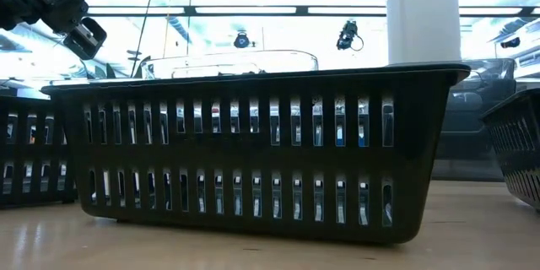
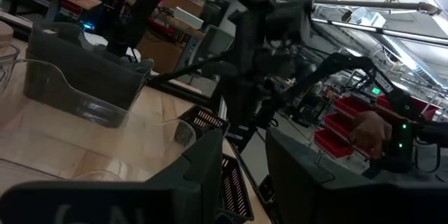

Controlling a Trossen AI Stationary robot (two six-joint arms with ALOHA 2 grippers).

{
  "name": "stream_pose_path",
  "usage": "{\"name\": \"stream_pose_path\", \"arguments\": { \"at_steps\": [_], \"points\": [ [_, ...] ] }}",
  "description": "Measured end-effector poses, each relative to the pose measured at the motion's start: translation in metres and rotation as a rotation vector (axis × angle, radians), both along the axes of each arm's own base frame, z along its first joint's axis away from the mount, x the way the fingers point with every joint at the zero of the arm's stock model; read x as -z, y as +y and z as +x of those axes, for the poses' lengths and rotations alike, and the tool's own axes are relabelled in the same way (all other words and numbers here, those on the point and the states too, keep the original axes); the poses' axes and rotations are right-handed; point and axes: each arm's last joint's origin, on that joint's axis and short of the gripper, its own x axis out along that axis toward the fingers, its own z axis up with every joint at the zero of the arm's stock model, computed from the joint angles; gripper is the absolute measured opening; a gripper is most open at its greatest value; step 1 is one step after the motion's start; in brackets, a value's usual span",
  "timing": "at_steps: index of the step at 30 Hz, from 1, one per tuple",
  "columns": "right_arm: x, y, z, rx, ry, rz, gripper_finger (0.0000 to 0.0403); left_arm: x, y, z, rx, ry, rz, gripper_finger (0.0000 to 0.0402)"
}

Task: Stack baskets by color
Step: Stack the middle black bin on top of the right black bin

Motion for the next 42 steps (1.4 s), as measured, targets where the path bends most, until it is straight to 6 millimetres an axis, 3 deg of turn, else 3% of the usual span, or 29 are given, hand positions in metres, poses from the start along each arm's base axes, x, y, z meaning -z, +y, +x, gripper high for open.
{"name": "stream_pose_path", "arguments": {
  "at_steps": [4, 10, 19, 29, 42],
  "points": [
    [0.016, 0.008, 0.009, -0.108, 0.032, -0.085, 0.0165, 0.001, 0.000, 0.001, 0.000, 0.009, 0.003, 0.0117],
    [0.024, 0.015, 0.016, -0.145, 0.075, -0.132, 0.0168, 0.002, -0.001, 0.002, 0.000, 0.020, 0.008, 0.0117],
    [0.047, 0.018, 0.013, -0.375, 0.186, -0.351, 0.0172, 0.002, -0.001, 0.002, 0.000, 0.019, 0.007, 0.0117],
    [0.060, 0.030, 0.010, -0.648, 0.133, -0.529, 0.0172, 0.002, -0.001, 0.002, 0.000, 0.019, 0.007, 0.0117],
    [0.069, 0.033, 0.019, -0.735, 0.058, -0.554, 0.0169, 0.002, -0.001, 0.002, 0.000, 0.019, 0.007, 0.0117]
  ]
}}
